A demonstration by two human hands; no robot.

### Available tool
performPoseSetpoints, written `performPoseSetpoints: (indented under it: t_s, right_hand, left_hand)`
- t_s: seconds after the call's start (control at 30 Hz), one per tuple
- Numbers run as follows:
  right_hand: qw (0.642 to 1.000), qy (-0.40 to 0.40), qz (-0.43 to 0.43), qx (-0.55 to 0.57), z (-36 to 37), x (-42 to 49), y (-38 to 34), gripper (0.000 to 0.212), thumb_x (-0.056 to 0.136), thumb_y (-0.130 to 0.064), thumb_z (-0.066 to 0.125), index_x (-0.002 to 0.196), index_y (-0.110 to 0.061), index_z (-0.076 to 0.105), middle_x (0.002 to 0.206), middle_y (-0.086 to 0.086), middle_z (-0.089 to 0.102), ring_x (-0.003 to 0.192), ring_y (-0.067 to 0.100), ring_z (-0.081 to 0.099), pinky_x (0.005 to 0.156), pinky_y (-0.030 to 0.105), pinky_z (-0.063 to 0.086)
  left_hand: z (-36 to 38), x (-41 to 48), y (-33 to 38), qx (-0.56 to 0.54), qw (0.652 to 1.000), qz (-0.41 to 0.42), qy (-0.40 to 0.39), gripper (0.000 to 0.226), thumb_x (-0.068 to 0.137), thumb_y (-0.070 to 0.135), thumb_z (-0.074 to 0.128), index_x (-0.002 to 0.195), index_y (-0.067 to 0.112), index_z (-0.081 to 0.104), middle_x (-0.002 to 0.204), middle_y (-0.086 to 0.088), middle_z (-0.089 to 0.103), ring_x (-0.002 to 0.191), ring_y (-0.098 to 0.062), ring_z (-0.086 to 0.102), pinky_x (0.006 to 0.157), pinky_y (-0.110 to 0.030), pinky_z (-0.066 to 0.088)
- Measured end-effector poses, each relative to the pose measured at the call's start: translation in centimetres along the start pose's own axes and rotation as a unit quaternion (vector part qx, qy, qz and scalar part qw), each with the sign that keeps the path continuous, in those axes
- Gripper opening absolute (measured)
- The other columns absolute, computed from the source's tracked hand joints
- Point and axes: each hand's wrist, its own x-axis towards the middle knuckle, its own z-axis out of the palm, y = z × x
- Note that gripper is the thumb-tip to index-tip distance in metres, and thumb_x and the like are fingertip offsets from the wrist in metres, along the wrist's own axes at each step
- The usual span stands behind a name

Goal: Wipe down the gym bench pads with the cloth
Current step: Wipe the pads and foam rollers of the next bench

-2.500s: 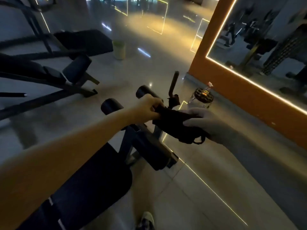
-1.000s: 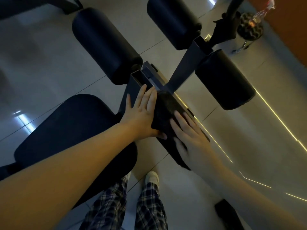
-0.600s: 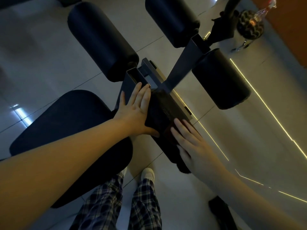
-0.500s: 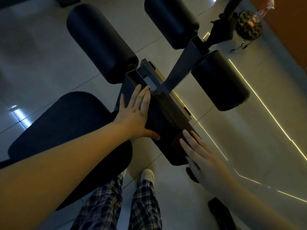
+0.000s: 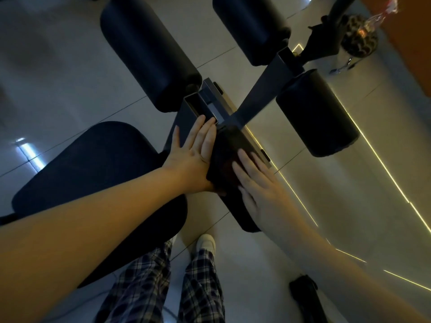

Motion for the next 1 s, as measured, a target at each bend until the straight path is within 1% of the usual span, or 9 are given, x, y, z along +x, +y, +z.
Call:
performPoseSetpoints:
  t_s: [0.1,0.2,0.3,0.43,0.53,0.63,0.8,0.87,1.0]
  right_hand:
    - [0.998,-0.047,-0.019,-0.024,-0.2,-5.3,2.0,0.050,0.097,-0.020,0.041,0.147,-0.017,0.035,0.157,0.007,0.031,0.145,0.031,0.027,0.106,0.054,0.042]
    - [0.998,-0.061,-0.006,-0.018,-0.4,-5.6,1.9,0.049,0.096,-0.020,0.043,0.145,-0.014,0.038,0.154,0.009,0.036,0.142,0.034,0.033,0.100,0.054,0.048]
    - [1.000,-0.021,0.012,0.001,-0.3,-1.4,0.1,0.045,0.097,-0.020,0.041,0.140,-0.009,0.049,0.151,0.011,0.040,0.141,0.033,0.035,0.109,0.051,0.037]
    - [0.988,0.016,0.101,0.114,-0.4,6.3,-1.4,0.046,0.102,-0.021,0.041,0.147,-0.012,0.038,0.158,0.006,0.027,0.146,0.026,0.026,0.119,0.035,0.018]
    - [0.979,0.027,0.117,0.163,-0.6,7.7,-1.3,0.048,0.102,-0.018,0.046,0.148,-0.011,0.037,0.159,0.007,0.025,0.145,0.024,0.027,0.120,0.034,0.020]
    - [0.992,-0.006,0.070,0.109,-0.8,3.1,-0.8,0.050,0.101,-0.020,0.044,0.150,-0.014,0.034,0.160,0.006,0.022,0.147,0.023,0.021,0.121,0.033,0.015]
    - [0.999,-0.035,0.032,0.010,0.3,-7.3,1.3,0.048,0.100,-0.016,0.043,0.148,-0.014,0.038,0.159,0.008,0.025,0.147,0.030,0.021,0.112,0.053,0.035]
    - [0.998,-0.029,0.048,0.001,0.9,-7.8,1.0,0.048,0.099,-0.020,0.040,0.147,-0.013,0.040,0.158,0.010,0.028,0.146,0.031,0.024,0.110,0.053,0.037]
    - [0.991,0.041,0.120,0.037,1.2,-2.1,-1.6,0.047,0.100,-0.020,0.044,0.146,-0.010,0.041,0.156,0.011,0.032,0.144,0.029,0.029,0.116,0.048,0.029]
  left_hand:
    - [0.1,0.2,0.1,0.009,1.000,-0.007,-0.003,0.144,0.064,0.093,0.047,0.135,0.007,-0.045,0.152,-0.006,-0.045,0.136,-0.023,-0.046,0.116,-0.063,-0.012]
    - [0.2,0.3,0.2,0.015,1.000,-0.011,-0.009,0.143,0.064,0.093,0.046,0.128,0.007,-0.049,0.150,-0.007,-0.047,0.135,-0.025,-0.047,0.116,-0.063,-0.013]
    - [0.2,0.2,0.2,0.006,1.000,-0.005,-0.001,0.140,0.067,0.092,0.044,0.127,0.008,-0.050,0.150,-0.008,-0.046,0.136,-0.026,-0.046,0.116,-0.063,-0.012]
    - [-0.1,-0.1,0.3,0.024,1.000,-0.006,-0.006,0.132,0.071,0.091,0.036,0.115,0.011,-0.060,0.149,-0.009,-0.047,0.132,-0.026,-0.048,0.116,-0.064,-0.009]
    - [-0.4,-0.3,0.3,0.025,1.000,-0.005,-0.010,0.132,0.069,0.091,0.037,0.120,0.012,-0.057,0.149,-0.007,-0.047,0.136,-0.026,-0.046,0.117,-0.064,-0.008]
    - [-0.3,-0.3,0.2,0.016,1.000,-0.004,-0.012,0.139,0.068,0.091,0.042,0.136,0.008,-0.045,0.152,-0.007,-0.043,0.137,-0.025,-0.044,0.116,-0.063,-0.011]
    - [-0.1,-0.1,0.1,0.016,1.000,-0.005,-0.005,0.148,0.062,0.094,0.046,0.140,0.004,-0.041,0.153,-0.007,-0.043,0.138,-0.025,-0.044,0.116,-0.063,-0.012]
    - [-0.1,0.0,0.3,0.022,1.000,-0.013,-0.006,0.149,0.061,0.095,0.045,0.137,0.003,-0.043,0.152,-0.008,-0.044,0.137,-0.026,-0.044,0.116,-0.063,-0.011]
    - [0.2,0.2,0.4,0.024,0.999,-0.021,-0.003,0.147,0.063,0.094,0.044,0.134,0.002,-0.046,0.151,-0.009,-0.044,0.138,-0.027,-0.043,0.116,-0.063,-0.011]
